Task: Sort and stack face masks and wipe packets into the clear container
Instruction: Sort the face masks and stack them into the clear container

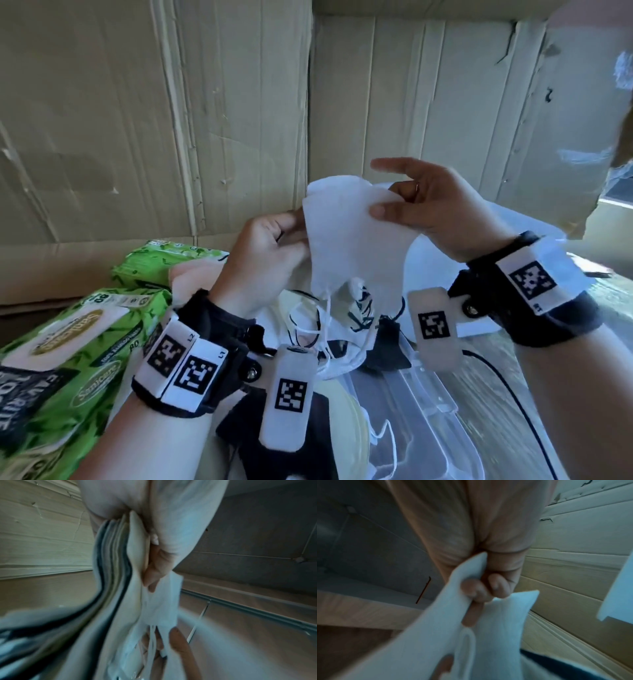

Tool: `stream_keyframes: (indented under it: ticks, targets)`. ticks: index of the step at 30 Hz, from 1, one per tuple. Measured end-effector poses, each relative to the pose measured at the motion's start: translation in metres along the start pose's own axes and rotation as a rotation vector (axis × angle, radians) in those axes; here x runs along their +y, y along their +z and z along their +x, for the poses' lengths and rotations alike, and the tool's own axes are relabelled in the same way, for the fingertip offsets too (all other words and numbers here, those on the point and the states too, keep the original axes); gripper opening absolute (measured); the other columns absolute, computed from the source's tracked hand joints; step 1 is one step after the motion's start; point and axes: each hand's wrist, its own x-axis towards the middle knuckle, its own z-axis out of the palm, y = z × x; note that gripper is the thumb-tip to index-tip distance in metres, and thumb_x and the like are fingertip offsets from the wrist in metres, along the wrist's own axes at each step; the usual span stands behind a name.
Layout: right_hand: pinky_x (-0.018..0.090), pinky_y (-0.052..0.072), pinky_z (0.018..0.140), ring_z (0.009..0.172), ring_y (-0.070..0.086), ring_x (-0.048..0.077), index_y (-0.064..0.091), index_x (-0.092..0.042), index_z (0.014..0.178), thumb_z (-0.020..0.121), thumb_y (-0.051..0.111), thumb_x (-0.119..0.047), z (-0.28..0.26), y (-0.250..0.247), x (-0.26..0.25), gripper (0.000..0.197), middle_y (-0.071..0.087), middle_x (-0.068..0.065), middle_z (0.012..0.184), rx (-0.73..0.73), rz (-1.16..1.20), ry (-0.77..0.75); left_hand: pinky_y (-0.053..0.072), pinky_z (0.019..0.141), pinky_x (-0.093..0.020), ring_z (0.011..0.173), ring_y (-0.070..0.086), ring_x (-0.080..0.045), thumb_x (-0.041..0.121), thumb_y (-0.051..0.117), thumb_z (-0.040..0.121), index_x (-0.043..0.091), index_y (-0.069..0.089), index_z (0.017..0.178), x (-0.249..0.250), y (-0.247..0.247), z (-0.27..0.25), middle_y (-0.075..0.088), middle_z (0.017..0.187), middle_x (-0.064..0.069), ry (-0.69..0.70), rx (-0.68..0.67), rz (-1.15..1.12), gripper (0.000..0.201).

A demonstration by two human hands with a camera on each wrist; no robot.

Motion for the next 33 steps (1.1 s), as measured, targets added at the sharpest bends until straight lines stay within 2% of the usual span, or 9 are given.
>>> stream_keyframes:
  ticks: [5,7,9,14,20,23,25,29,33]
  targets:
    - [0.015,0.049,0.055,0.053,0.06,0.005,0.062,-0.011,0.102,0.072,0.068,0.003,0.01,0.008,0.013,0.034,0.063,-0.005,0.056,0.023,-0.012,-0.018,0.046,0.072,-0.034,0.072,0.064,-0.013,0.008,0.055,0.079,0.019,0.075,0.066,-0.002,-0.011,0.001,0.072,0.074,0.003,-0.064,0.012,-0.113,0.026]
    - [0.014,0.048,0.053,0.05,0.06,0.004,0.063,-0.011,0.095,0.073,0.067,0.005,0.009,0.008,0.015,0.028,0.064,-0.006,0.055,0.03,-0.034,-0.026,0.039,0.072,-0.036,0.073,0.062,-0.018,0.027,0.059,0.069,0.016,0.073,0.068,-0.007,-0.016,0.003,0.071,0.076,-0.004,-0.106,0.026,-0.153,0.019]
    - [0.016,0.049,0.052,0.05,0.061,0.005,0.065,-0.011,0.089,0.069,0.069,0.001,0.006,0.005,0.017,0.024,0.067,-0.005,0.057,0.04,-0.01,-0.022,0.045,0.07,-0.03,0.072,0.064,-0.016,0.038,0.061,0.066,0.018,0.075,0.071,-0.011,-0.016,0.003,0.072,0.076,-0.002,-0.099,-0.025,-0.146,0.025]
    - [0.018,0.051,0.051,0.051,0.062,0.008,0.067,-0.009,0.086,0.057,0.071,-0.011,-0.002,-0.006,0.026,0.029,0.07,-0.002,0.061,0.025,0.064,-0.017,0.052,0.078,-0.02,0.084,0.068,-0.01,0.004,0.071,0.066,0.012,0.076,0.081,-0.019,-0.005,0.003,0.074,0.087,0.002,-0.004,-0.096,-0.103,0.017]
    - [0.019,0.052,0.054,0.052,0.063,0.011,0.07,-0.011,0.088,0.06,0.072,-0.013,-0.002,-0.011,0.031,0.029,0.071,0.0,0.063,-0.021,0.003,-0.022,0.049,0.08,-0.016,0.08,0.066,-0.002,0.008,0.07,0.066,0.019,0.076,0.073,-0.028,-0.001,0.006,0.074,0.078,0.011,0.034,-0.025,0.024,0.015]
    - [0.029,0.054,0.069,0.069,0.068,0.021,0.069,-0.014,0.089,0.058,0.074,-0.032,-0.003,-0.013,0.032,0.036,0.072,0.007,0.079,-0.1,-0.142,-0.021,0.051,0.081,-0.017,0.081,0.066,-0.002,0.005,0.072,0.068,0.016,0.075,0.076,-0.027,-0.001,0.007,0.074,0.08,0.011,0.046,-0.012,0.05,0.014]
    - [0.027,0.052,0.071,0.071,0.066,0.017,0.067,-0.01,0.085,0.057,0.072,-0.038,-0.003,-0.014,0.034,0.039,0.071,0.008,0.08,-0.145,-0.206,0.01,0.051,0.083,-0.019,0.082,0.066,-0.004,0.008,0.071,0.067,0.016,0.075,0.077,-0.028,0.0,0.007,0.074,0.08,0.011,0.044,0.003,0.055,0.014]
    - [0.028,0.045,0.062,0.062,0.058,0.017,0.056,0.001,0.066,0.052,0.077,-0.028,-0.002,-0.017,0.037,0.038,0.065,0.002,0.064,-0.005,-0.188,-0.049,0.05,0.087,-0.02,0.084,0.066,-0.004,0.007,0.07,0.067,0.018,0.075,0.075,-0.03,0.001,0.006,0.073,0.082,0.011,0.034,-0.047,0.024,0.015]
    - [0.015,0.04,0.05,0.046,0.053,0.005,0.049,-0.008,0.06,0.063,0.076,-0.007,-0.001,-0.017,0.035,0.027,0.059,-0.011,0.047,0.149,-0.068,-0.158,0.044,0.097,-0.026,0.091,0.063,0.0,0.004,0.072,0.063,0.023,0.069,0.083,-0.029,-0.001,0.006,0.071,0.087,0.016,0.018,-0.109,0.029,0.028]
